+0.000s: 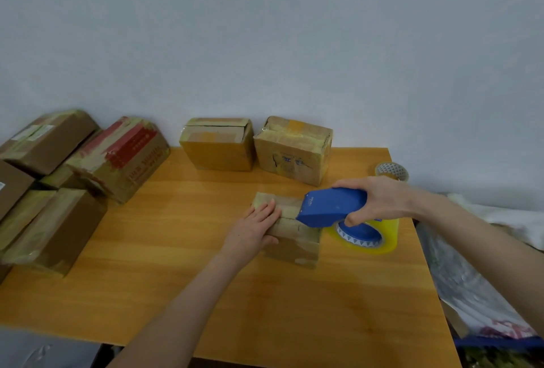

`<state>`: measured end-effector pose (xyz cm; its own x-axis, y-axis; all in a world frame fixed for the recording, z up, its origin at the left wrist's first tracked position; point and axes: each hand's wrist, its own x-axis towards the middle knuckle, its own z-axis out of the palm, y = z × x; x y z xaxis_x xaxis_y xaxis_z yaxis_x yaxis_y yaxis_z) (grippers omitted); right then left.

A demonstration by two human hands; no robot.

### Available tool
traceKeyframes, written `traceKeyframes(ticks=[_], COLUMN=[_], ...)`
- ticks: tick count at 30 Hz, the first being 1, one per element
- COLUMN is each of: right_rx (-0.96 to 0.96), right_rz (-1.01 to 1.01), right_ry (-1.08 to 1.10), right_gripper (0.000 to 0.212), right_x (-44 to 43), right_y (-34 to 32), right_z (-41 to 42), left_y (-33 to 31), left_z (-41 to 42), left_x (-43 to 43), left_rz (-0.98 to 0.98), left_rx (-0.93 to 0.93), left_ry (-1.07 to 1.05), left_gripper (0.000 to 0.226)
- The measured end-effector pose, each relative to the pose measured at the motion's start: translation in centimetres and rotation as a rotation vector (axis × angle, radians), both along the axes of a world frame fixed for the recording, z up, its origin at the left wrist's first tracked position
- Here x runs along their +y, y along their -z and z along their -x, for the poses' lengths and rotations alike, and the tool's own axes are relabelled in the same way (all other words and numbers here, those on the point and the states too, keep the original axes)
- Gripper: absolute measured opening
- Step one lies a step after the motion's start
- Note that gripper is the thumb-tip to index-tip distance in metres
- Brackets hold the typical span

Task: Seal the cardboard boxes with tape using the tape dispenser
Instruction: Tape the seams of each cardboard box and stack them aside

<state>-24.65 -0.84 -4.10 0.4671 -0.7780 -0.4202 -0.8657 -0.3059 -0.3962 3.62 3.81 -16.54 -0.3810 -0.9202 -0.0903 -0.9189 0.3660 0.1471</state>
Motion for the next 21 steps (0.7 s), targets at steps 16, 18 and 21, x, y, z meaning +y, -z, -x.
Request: traceKeyframes(ticks=[16, 18, 21], right_rx=[0.132, 0.105, 0.038], right_rz=[0.109, 0.107, 0.088], right_ry=[0.038, 0.040, 0.049], right_gripper=[0.074, 0.075, 0.075], right_x=[1.3, 1.4, 1.2], right_y=[2.4, 2.5, 2.5], right_z=[0.4, 0.4, 0.9], left_y=[0.3, 0.3, -0.2], left_z=[4.5, 4.3, 4.4], left_x=[1.2, 1.3, 1.1], left_rz=[-0.023, -0.033, -0.048], left_rx=[-0.066, -0.083, -0.113], left_ry=[-0.039, -0.038, -0.042], left_gripper=[0.053, 0.054, 0.057])
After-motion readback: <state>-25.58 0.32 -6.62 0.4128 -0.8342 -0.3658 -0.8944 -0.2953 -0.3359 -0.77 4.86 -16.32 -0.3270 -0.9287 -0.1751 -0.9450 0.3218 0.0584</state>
